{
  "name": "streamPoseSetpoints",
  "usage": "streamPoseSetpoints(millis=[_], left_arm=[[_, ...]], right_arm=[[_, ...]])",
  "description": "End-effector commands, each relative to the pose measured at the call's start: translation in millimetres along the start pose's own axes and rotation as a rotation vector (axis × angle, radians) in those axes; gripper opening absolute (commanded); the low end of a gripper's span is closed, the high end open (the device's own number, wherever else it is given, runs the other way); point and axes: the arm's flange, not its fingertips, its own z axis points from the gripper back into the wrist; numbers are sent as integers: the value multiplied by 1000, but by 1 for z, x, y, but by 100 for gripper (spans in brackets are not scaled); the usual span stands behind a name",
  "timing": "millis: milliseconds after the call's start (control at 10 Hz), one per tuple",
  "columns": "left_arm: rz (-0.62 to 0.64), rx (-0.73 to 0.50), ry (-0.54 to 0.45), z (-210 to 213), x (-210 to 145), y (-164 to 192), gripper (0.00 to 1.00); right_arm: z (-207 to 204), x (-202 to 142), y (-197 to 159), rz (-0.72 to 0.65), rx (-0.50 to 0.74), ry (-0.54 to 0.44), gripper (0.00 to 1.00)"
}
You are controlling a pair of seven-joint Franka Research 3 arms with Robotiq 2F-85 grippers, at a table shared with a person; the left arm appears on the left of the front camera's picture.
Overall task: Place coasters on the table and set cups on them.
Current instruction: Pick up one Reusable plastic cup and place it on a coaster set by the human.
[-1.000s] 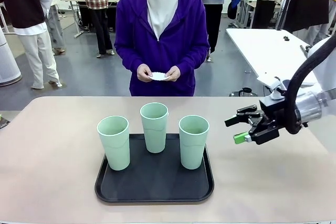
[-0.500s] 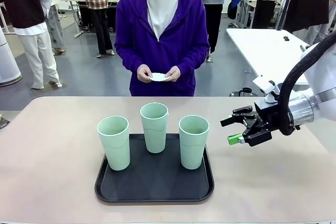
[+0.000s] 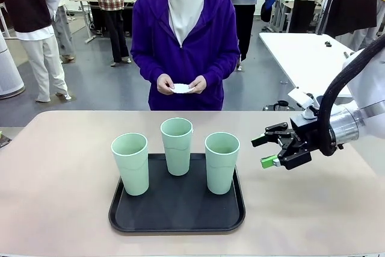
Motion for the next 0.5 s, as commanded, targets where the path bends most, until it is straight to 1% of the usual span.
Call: streamPoseSetpoints(millis=[0,100,200,400], left_arm=[[-14,-11,1,3,0,0,100],[-14,-11,1,3,0,0,100],[-14,-11,1,3,0,0,100],[-14,-11,1,3,0,0,100]], right_arm=[[-6,-12,-7,6,-54,-72,100],[-6,-18,-7,11,-71,-112,100],[-8,-23,-6,0,-73,-126,100],[-17,-35,-3,-21,-14,-136,100]])
